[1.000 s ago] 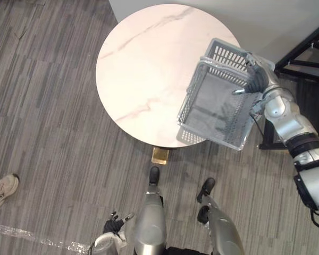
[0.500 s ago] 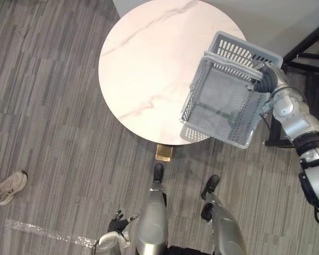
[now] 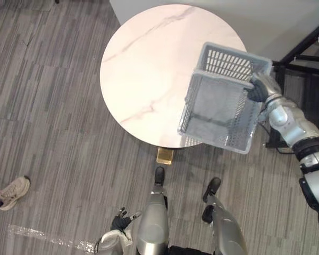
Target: Pick vegetable in the basket
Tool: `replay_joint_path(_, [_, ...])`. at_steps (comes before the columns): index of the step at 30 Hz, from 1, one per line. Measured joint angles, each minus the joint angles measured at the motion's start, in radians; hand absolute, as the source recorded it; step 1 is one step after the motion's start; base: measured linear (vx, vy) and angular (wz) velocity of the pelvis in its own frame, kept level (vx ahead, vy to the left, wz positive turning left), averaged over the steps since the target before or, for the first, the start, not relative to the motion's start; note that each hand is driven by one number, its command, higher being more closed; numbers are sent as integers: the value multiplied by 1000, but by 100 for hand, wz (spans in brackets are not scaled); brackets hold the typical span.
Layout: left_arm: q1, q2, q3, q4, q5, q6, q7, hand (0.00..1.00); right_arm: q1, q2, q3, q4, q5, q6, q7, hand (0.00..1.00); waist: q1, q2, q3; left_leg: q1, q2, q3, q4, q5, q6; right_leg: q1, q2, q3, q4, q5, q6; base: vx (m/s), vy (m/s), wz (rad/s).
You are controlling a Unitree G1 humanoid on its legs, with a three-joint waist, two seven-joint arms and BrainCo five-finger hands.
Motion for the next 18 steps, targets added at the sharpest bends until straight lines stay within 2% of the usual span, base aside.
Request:
replay_joint_path(5, [3, -4, 29, -9, 8, -11, 2, 0, 51, -22, 10, -151, 1, -32, 0, 100, -9, -11, -6, 64, 3, 18, -23, -2, -1, 52, 8, 22, -20, 2, 2, 32, 2, -10])
replay_joint_path(7, [8, -7, 49, -2, 15, -11, 7, 0, 92, -35, 9, -251, 2, -44, 0, 100, -10, -24, -36, 79, 5, 37, -32, -2, -1, 56, 12, 37, -30, 6, 5, 39, 3, -18])
replay_joint_path(9, [31, -17, 80, 13, 17, -10, 22, 0, 182, -35, 9, -359, 2, -69, 5, 100, -21, -47, -100, 113, 5, 48, -58, -2, -1, 82, 17, 43, -48, 6, 6, 84, -3, -14])
replay_joint_path(11, [53, -17, 95, 16, 32, -9, 31, 0, 234, -33, 8, -427, 2, -82, 20, 100, -32, -66, -133, 148, 6, 63, -78, -4, -3, 105, 20, 52, -58, 6, 6, 78, -6, -14])
replay_joint_path(13, [74, -14, 112, 45, 63, -9, 33, 0, 312, -34, -13, -513, 2, -120, 55, 100, -55, -98, -203, 178, 6, 74, -99, -5, -5, 123, 24, 62, -73, 6, 6, 59, -9, -15])
replay_joint_path(16, [93, -17, 118, 55, 95, -9, 28, 0, 402, -50, -45, -596, 14, -159, 120, 100, -71, -119, -252, 213, 4, 91, -107, -8, -8, 149, 23, 79, -81, 7, 9, 30, -1, -14])
replay_joint_path(18, [99, -23, 118, 55, 133, -10, 27, 0, 455, -66, -61, -637, 21, -182, 169, 100, -88, -122, -275, 225, 0, 92, -115, -8, -8, 156, 20, 80, -81, 7, 10, -16, 6, -5])
